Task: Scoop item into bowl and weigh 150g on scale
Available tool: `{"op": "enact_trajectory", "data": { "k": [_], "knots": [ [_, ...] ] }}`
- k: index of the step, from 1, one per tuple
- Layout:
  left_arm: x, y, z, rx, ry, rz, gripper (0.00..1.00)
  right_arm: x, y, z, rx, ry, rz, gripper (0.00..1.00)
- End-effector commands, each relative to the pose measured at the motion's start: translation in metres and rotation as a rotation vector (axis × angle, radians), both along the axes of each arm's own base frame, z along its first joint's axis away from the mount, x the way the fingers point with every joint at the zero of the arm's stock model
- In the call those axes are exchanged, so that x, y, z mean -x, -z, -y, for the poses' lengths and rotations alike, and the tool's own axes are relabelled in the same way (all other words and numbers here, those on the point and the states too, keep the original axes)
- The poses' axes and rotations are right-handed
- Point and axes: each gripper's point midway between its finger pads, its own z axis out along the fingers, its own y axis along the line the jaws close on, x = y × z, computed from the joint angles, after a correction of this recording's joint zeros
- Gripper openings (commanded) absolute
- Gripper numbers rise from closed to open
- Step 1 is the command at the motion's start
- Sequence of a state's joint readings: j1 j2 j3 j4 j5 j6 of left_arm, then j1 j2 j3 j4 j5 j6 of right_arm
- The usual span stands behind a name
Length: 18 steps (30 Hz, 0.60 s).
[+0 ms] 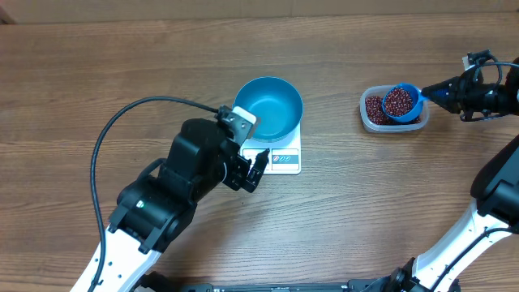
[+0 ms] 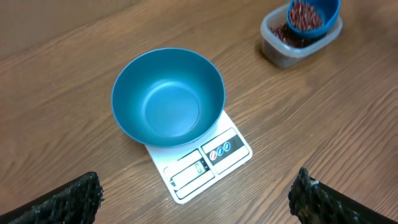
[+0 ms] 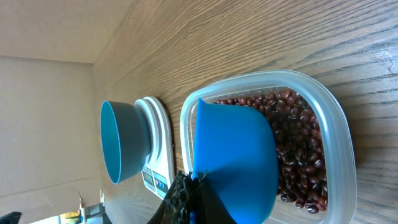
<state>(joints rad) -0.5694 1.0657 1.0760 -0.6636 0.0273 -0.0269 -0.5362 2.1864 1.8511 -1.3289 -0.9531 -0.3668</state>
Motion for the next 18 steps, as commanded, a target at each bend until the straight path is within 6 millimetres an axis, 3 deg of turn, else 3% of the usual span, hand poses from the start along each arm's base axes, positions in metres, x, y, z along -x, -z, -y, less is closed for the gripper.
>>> {"op": "enact_trajectory", "data": {
  "k": [1,8,18],
  "knots": [
    [0.003,-0.002,0.001,0.055,-0.024,-0.019,0.99,-0.001,0.003,-0.001,-0.030,-0.001,0.005,0.04],
    [-0.001,0.009,0.004,0.034,-0.023,-0.053,1.00,-0.001,0.003,-0.001,-0.030,-0.001,0.005,0.04],
    [0.010,0.043,-0.003,-0.050,-0.027,-0.182,1.00,-0.001,0.003,-0.001,-0.030,-0.001,0.005,0.04]
  ]
}}
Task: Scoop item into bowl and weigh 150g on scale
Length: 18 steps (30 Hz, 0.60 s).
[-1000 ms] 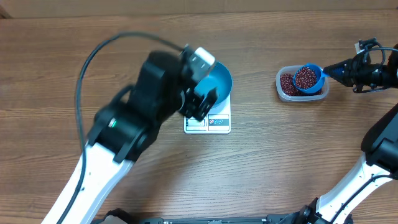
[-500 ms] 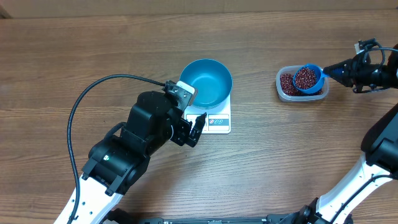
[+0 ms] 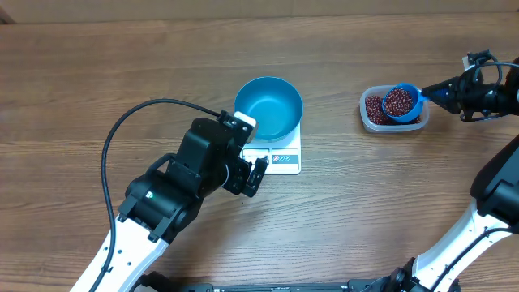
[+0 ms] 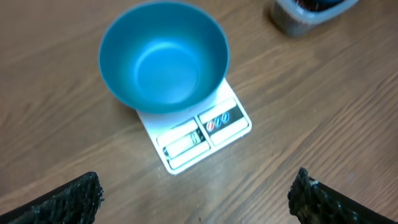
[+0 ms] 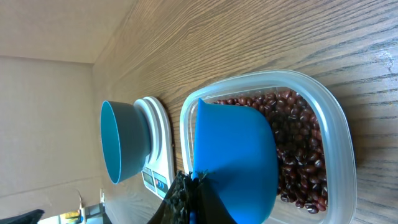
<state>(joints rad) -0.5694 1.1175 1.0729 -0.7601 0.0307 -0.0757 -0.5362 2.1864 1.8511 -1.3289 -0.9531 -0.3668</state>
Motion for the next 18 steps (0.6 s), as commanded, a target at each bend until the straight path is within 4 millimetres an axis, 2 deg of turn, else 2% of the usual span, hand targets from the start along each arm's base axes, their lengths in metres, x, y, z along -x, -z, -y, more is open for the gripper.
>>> {"op": "enact_trajectory", "data": {
  "k": [1,18],
  "knots": [
    [0.002,0.009,0.002,-0.003,0.003,-0.038,1.00,-0.001,0.003,-0.001,-0.030,-0.001,0.005,0.04],
    [-0.001,0.020,0.004,-0.021,0.002,-0.066,1.00,-0.001,0.003,-0.001,-0.030,-0.001,0.005,0.04]
  ]
}}
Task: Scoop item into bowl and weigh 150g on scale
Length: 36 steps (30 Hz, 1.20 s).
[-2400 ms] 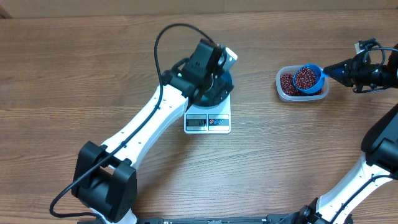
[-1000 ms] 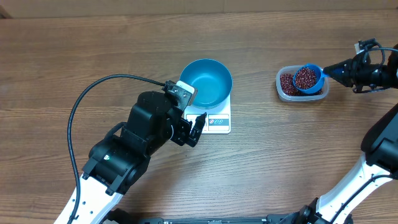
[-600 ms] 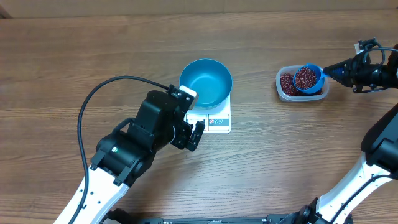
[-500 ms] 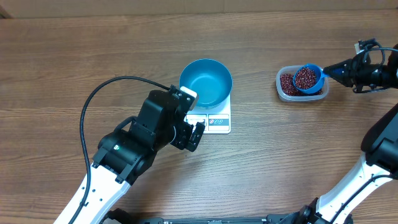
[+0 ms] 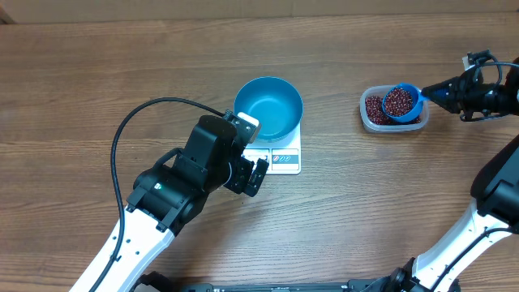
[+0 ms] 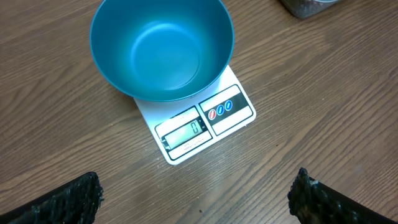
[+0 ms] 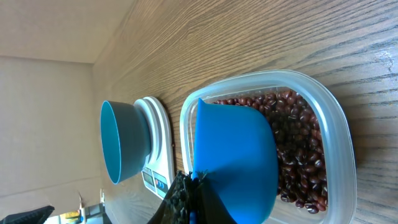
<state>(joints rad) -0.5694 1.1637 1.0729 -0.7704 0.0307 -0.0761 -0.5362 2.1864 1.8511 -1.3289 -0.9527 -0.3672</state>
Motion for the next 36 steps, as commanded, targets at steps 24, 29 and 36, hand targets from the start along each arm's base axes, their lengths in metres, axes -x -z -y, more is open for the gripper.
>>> {"op": "enact_trajectory", "data": {
  "k": [24,29,36],
  "knots": [
    [-0.001,0.004,0.001,0.004,-0.004,-0.011,1.00,-0.003,0.003,0.000,-0.024,-0.001,0.015,0.04],
    [-0.008,0.000,-0.002,-0.010,-0.027,0.025,1.00,-0.003,0.003,0.000,-0.023,-0.001,0.018,0.04],
    [-0.015,-0.003,-0.006,-0.025,-0.056,0.060,0.99,-0.003,0.003,0.000,-0.023,-0.001,0.018,0.04]
  ]
}}
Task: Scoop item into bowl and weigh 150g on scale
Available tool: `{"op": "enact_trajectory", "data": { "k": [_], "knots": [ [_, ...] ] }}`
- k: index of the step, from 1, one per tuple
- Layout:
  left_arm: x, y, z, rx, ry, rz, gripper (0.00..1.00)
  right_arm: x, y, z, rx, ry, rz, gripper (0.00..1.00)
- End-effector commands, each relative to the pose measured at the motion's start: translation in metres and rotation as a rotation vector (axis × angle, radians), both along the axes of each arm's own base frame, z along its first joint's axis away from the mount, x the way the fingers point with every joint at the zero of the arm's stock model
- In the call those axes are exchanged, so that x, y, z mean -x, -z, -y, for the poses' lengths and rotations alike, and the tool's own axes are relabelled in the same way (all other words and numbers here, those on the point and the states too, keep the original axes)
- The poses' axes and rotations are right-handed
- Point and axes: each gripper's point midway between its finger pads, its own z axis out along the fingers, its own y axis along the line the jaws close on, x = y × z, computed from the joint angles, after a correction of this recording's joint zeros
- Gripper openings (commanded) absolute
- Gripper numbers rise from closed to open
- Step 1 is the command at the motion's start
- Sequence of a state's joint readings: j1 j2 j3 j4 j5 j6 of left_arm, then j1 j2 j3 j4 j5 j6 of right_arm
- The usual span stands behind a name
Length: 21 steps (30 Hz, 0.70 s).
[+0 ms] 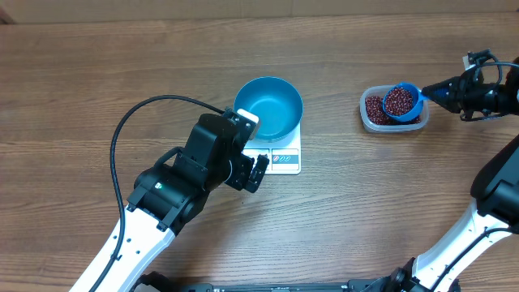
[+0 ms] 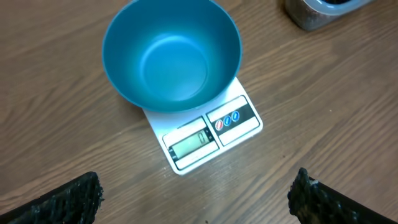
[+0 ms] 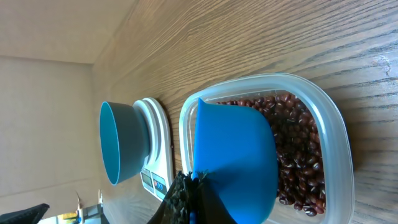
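Note:
An empty blue bowl (image 1: 268, 107) (image 2: 171, 55) stands on a white scale (image 1: 283, 159) (image 2: 211, 137) whose display is lit. My left gripper (image 1: 253, 173) (image 2: 198, 196) hangs open just in front of the scale, holding nothing. At the far right a clear tub of red beans (image 1: 374, 112) (image 3: 311, 162) sits on the table. Over it my right gripper (image 1: 442, 89) (image 3: 188, 193) is shut on the handle of a blue scoop (image 1: 401, 102) (image 3: 235, 162) heaped with beans.
Wood table (image 1: 389, 203) all round. The left arm's black cable (image 1: 122, 130) loops over the table to the left of the bowl. The tub's corner (image 2: 311, 15) shows at the top right of the left wrist view.
The left wrist camera has shifted a little: bowl and scale now sit slightly farther and to the right in its view. The right gripper and scoop have not moved.
Through all moments the right gripper held the full scoop still above the tub. The left gripper stayed open in front of the scale and shifted slightly, and the scale's display became readable in its view.

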<state>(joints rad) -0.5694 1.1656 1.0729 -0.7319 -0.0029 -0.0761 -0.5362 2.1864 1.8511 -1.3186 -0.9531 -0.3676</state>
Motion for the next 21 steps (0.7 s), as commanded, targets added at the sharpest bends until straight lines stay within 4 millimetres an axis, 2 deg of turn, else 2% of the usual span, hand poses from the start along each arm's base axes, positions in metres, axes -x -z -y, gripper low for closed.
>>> {"op": "enact_trajectory", "data": {
  "k": [1,21],
  "knots": [
    [-0.0076,0.0013,-0.0062,-0.027,-0.042,0.025,1.00,-0.0016,0.0027,-0.0009,-0.028,-0.001,0.008,0.04],
    [-0.0131,-0.0005,-0.0121,-0.050,-0.074,0.050,0.99,-0.0021,0.0016,-0.0014,-0.035,0.000,0.012,0.04]
  ]
}}
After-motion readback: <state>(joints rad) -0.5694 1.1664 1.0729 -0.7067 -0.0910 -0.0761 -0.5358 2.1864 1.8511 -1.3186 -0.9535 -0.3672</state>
